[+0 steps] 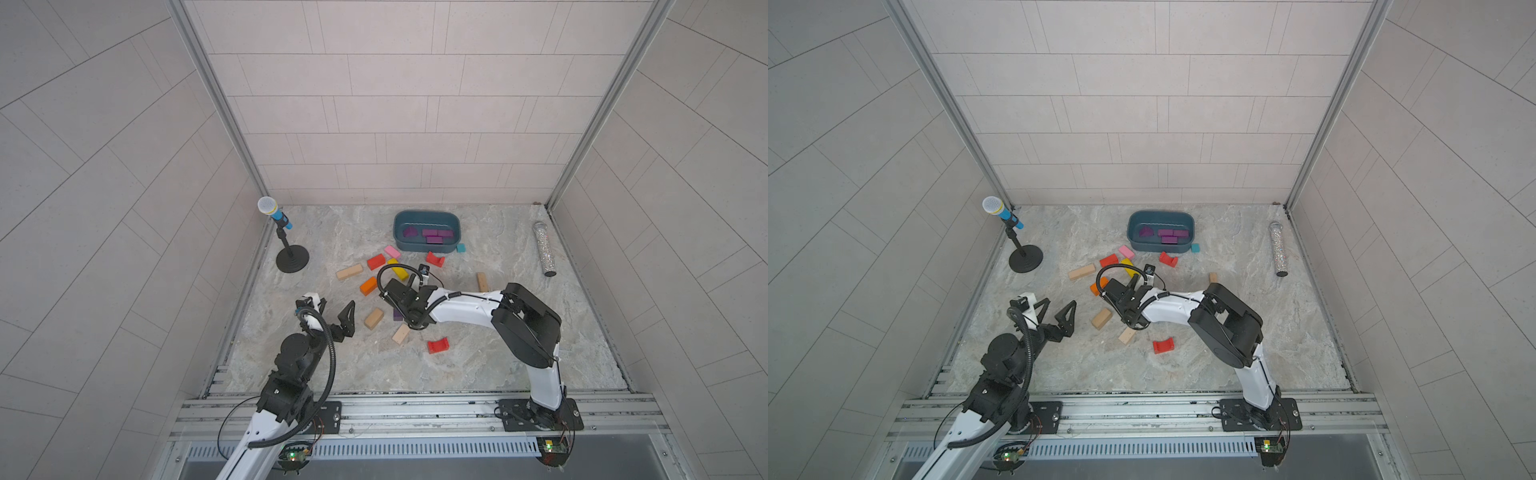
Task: Pick purple bricks into the storage bin
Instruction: Pick up the building block from the center of the board.
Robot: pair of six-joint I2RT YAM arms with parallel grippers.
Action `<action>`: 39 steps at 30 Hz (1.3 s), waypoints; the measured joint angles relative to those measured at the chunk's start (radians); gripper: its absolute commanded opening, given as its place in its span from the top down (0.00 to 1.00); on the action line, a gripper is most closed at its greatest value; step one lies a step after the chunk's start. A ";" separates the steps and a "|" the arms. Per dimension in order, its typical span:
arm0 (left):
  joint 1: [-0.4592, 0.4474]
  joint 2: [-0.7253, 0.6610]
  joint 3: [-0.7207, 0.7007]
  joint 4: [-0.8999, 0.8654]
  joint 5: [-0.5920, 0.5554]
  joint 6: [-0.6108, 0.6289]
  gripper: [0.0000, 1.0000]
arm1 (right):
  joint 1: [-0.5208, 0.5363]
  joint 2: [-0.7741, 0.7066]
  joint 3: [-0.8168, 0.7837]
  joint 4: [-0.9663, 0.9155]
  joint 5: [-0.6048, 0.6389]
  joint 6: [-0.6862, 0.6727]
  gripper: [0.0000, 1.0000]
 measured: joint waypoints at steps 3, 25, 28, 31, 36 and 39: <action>0.000 0.000 0.000 0.000 0.000 0.000 0.00 | 0.000 0.001 0.000 0.006 0.000 0.001 0.29; 0.000 0.000 0.000 0.000 0.000 0.000 0.00 | -0.034 0.026 0.008 0.050 -0.022 0.014 0.35; 0.000 0.000 0.000 0.000 0.000 0.000 0.00 | -0.039 0.033 0.007 0.053 -0.037 0.014 0.38; 0.000 0.000 0.000 0.000 0.000 0.000 0.00 | -0.041 0.036 0.007 0.070 -0.052 0.014 0.39; 0.000 0.001 0.000 0.000 0.000 0.000 0.00 | -0.041 0.042 0.008 0.093 -0.052 0.014 0.45; 0.000 0.003 0.000 0.000 0.000 0.000 0.00 | -0.043 0.043 0.008 0.098 -0.056 0.014 0.50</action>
